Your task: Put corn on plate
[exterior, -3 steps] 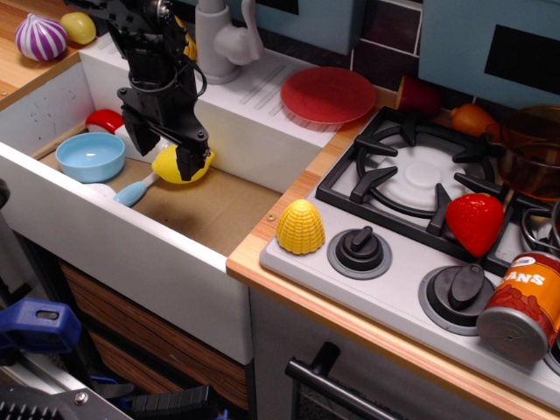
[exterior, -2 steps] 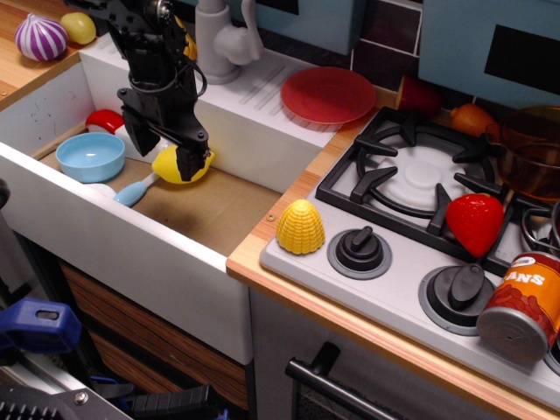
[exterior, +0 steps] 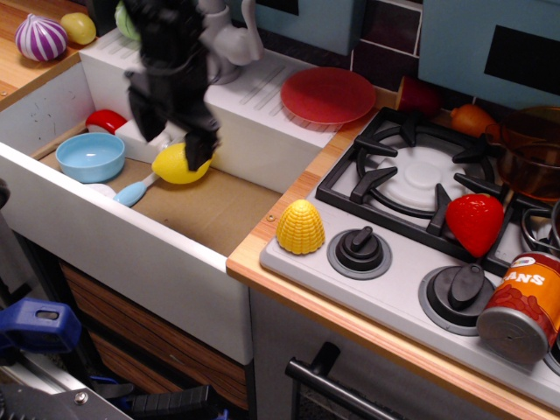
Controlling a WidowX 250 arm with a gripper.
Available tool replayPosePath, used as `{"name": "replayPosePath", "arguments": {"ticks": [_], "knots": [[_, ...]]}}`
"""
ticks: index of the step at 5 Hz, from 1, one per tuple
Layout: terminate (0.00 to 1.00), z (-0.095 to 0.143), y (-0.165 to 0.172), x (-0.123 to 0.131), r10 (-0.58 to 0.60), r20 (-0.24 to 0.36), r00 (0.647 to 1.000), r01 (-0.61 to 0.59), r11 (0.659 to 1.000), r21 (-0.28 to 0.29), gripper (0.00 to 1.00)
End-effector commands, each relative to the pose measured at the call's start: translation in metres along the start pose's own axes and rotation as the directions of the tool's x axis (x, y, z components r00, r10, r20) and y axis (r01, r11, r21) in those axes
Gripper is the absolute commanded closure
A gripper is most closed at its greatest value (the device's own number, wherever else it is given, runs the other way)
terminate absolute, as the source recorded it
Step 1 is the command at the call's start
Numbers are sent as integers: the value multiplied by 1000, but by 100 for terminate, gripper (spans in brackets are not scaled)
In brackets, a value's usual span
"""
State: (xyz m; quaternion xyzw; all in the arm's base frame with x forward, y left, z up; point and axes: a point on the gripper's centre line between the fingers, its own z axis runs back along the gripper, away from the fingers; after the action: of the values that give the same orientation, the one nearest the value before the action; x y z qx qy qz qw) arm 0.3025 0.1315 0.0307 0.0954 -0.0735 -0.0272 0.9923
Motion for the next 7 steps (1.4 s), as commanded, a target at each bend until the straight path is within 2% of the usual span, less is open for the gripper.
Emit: {"name": "replayPosePath", "arguments": {"ticks": [1,2,3,4,5,6,7], "knots": [[0,74,-17,10,16,45,999,-19,997,77,0],[0,102,-51,-7,8,14,1000,-9,999,49,0],[0,120,-75,-17,16,-10,1000,-15,998,58,0],[0,113,-102,-23,-26,10,1000,26,1000,18,0],[0,101,-124,-20,-48,34,998,47,999,11,0],[0,89,-130,-14,-49,5,999,49,999,14,0],[0,78,-138,-14,-32,22,999,32,999,5,0]]}}
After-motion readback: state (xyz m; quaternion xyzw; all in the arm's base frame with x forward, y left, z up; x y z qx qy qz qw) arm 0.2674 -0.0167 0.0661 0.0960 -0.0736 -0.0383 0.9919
